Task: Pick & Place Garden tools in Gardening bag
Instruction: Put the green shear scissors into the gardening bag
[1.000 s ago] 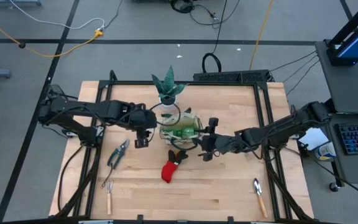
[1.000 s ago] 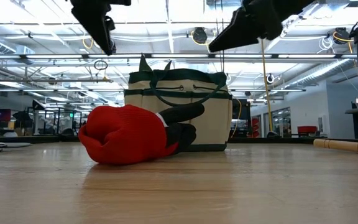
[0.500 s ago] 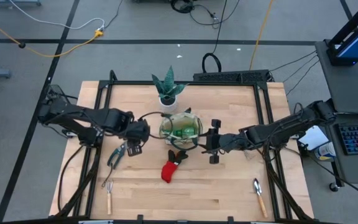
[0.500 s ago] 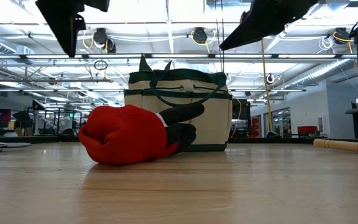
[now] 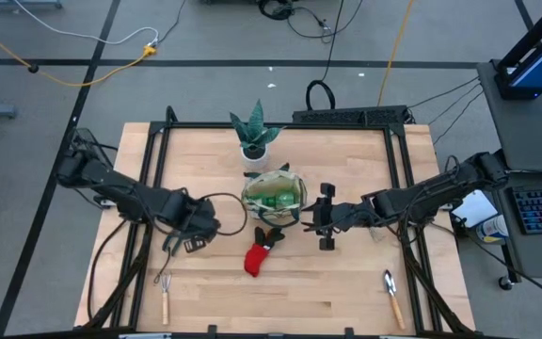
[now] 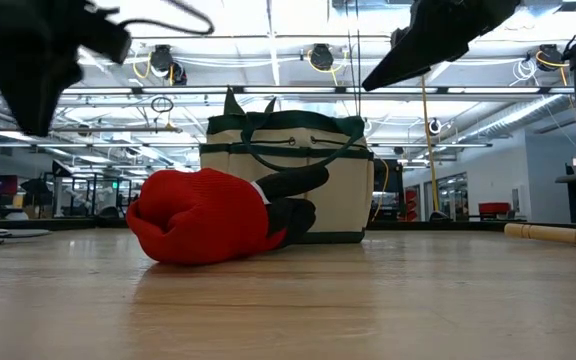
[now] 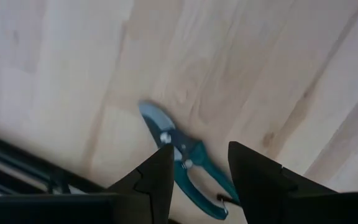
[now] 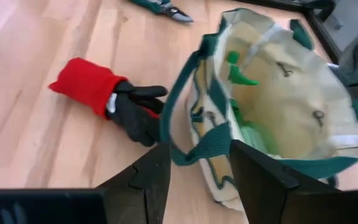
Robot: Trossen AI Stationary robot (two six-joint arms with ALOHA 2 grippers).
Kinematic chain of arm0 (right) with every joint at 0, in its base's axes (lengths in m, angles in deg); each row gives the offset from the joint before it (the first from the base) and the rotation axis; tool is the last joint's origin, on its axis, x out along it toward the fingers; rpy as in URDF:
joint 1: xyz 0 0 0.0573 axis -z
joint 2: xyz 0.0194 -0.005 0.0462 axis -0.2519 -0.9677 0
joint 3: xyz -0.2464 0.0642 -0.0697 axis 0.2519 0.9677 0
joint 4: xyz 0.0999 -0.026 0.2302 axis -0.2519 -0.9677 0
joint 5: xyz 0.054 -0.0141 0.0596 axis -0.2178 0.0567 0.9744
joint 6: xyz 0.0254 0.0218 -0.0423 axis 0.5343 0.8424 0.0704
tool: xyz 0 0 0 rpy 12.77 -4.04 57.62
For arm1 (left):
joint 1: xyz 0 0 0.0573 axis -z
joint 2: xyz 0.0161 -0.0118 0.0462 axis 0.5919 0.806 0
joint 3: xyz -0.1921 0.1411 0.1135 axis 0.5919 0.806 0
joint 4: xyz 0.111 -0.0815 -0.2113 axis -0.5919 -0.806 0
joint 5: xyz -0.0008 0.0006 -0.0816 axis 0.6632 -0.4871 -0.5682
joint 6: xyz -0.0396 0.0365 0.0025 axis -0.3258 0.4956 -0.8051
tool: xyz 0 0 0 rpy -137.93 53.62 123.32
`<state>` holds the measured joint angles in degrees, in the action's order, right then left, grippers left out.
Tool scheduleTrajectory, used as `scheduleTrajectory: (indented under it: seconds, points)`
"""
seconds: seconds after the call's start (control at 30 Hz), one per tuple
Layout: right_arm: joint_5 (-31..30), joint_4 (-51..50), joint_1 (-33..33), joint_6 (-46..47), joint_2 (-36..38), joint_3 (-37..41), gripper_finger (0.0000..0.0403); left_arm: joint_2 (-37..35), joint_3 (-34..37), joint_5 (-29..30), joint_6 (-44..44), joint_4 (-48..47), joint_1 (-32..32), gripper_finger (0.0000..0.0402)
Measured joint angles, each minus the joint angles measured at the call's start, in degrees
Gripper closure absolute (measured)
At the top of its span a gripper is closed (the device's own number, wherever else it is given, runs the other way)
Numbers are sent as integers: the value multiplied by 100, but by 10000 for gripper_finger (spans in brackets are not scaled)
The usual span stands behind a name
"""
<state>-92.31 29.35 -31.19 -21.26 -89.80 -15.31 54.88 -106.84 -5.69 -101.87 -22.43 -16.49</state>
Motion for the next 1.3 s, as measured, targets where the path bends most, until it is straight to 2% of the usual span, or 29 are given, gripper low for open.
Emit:
scheduleTrajectory:
  seconds: [0.17,0.3,0.4,0.57,0.8,1.03,1.3]
  points:
    - [44,2,-2,0,0,0,248,0,601,-258,-633,19,193,245]
    - [43,2,0,0,0,0,248,0,1078,-709,-1033,123,273,245]
    - [42,4,0,0,0,0,248,0,1419,-1244,-1215,412,285,245]
    - [45,4,0,0,0,0,248,-28,1939,-1532,-1268,1013,283,245]
    - [116,4,0,-2,0,0,248,-380,2403,-1573,-1615,1053,283,245]
    - [117,6,0,-2,0,0,248,-897,2839,-1499,-2043,1692,372,245]
    - [118,4,0,-2,0,0,248,-994,2914,-1251,-2256,1810,584,245]
